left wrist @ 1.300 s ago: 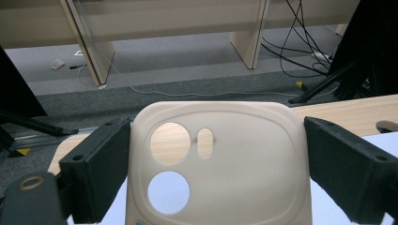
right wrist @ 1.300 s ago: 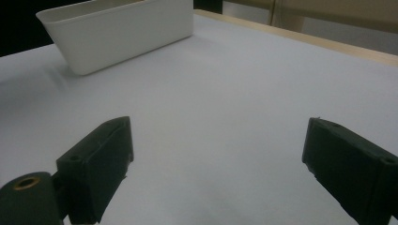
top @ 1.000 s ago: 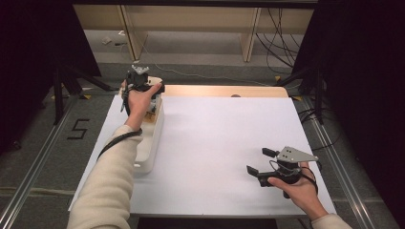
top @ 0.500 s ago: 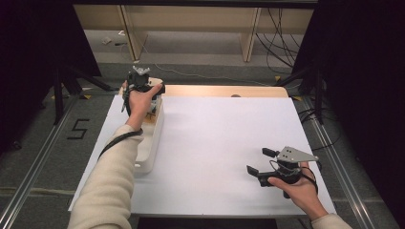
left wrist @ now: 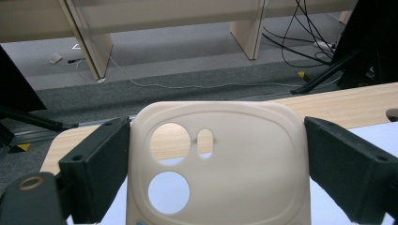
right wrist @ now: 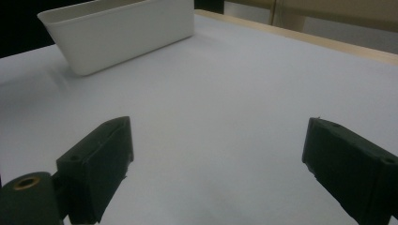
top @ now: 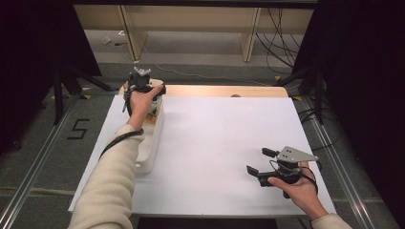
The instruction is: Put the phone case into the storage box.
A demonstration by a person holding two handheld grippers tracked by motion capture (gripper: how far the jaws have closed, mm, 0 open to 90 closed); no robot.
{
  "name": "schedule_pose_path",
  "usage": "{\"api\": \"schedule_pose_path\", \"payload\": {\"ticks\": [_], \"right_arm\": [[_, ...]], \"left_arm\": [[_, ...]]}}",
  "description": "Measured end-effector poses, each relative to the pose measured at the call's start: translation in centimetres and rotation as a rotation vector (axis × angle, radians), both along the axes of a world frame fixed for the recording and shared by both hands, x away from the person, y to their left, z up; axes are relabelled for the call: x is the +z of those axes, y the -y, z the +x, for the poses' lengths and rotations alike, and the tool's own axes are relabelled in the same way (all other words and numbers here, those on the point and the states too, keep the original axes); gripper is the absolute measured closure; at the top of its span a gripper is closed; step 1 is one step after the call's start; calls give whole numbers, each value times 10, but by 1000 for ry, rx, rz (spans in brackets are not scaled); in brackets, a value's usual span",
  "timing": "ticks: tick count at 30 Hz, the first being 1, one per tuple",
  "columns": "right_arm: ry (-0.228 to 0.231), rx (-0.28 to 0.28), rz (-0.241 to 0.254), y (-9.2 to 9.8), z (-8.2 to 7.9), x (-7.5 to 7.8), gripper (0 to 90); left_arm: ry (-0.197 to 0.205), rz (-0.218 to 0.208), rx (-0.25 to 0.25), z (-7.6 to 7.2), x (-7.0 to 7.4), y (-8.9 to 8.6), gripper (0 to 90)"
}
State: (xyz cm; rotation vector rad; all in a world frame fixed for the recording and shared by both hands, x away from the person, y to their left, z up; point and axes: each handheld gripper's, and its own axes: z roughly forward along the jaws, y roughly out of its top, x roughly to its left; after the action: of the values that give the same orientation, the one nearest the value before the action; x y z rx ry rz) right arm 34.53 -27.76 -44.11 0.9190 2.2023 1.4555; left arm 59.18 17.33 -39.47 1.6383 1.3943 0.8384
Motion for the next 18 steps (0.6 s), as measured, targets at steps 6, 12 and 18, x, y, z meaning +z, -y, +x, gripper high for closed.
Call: {"api": "schedule_pose_path", "payload": {"ticks": [6,12,18], "right_arm": [[0,0,0,0,0,0,100],[1,1,-1,0,0,0,100],[-1,1,-2,0,0,0,100]], "left_arm": [[-2,0,-1,1,-1,0,104],[-2,2,-3,1,-2,0,104],[-4,7,-4,1,-2,1,103]]}}
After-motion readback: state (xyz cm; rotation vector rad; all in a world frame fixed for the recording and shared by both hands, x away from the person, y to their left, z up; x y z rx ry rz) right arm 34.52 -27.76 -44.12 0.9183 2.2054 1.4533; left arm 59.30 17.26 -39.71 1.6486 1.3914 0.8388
